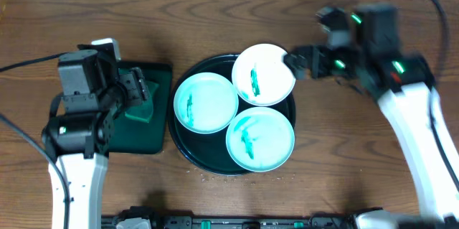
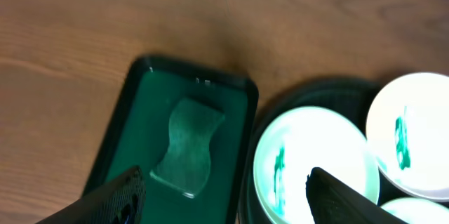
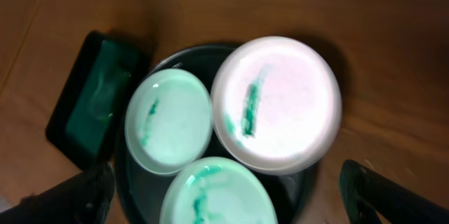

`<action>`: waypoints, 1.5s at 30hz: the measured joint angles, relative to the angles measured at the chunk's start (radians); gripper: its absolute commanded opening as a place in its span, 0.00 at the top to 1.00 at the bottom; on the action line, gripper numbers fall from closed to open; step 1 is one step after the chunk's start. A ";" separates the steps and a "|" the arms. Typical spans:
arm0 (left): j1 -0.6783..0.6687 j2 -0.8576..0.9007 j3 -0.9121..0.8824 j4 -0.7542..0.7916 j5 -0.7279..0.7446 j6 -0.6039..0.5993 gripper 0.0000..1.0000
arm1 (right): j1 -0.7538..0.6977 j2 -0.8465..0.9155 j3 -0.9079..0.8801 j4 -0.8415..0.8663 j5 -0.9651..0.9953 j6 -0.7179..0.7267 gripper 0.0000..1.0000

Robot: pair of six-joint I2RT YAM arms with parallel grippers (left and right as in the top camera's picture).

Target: Clean dirty plates on tray and stack at the side

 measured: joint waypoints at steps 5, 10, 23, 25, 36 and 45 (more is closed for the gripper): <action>0.000 0.019 0.000 -0.081 0.012 -0.001 0.26 | 0.093 0.243 0.185 -0.075 -0.012 -0.020 0.01; 0.000 0.019 0.000 -0.084 0.013 -0.001 0.26 | 0.120 0.330 0.187 -0.019 -0.122 -0.019 0.16; 0.000 0.122 0.000 -0.122 -0.138 -0.094 0.26 | 0.370 0.468 0.189 -0.051 0.190 0.243 0.31; 0.000 0.184 0.000 -0.116 -0.172 -0.122 0.26 | 0.408 0.474 0.189 -0.042 0.224 0.260 0.39; 0.002 0.376 -0.001 -0.035 -0.222 -0.166 0.26 | 0.467 0.571 0.192 -0.037 0.300 0.369 0.70; 0.002 0.383 -0.001 -0.010 -0.233 -0.167 0.26 | 0.467 0.640 0.192 -0.067 0.337 0.430 0.72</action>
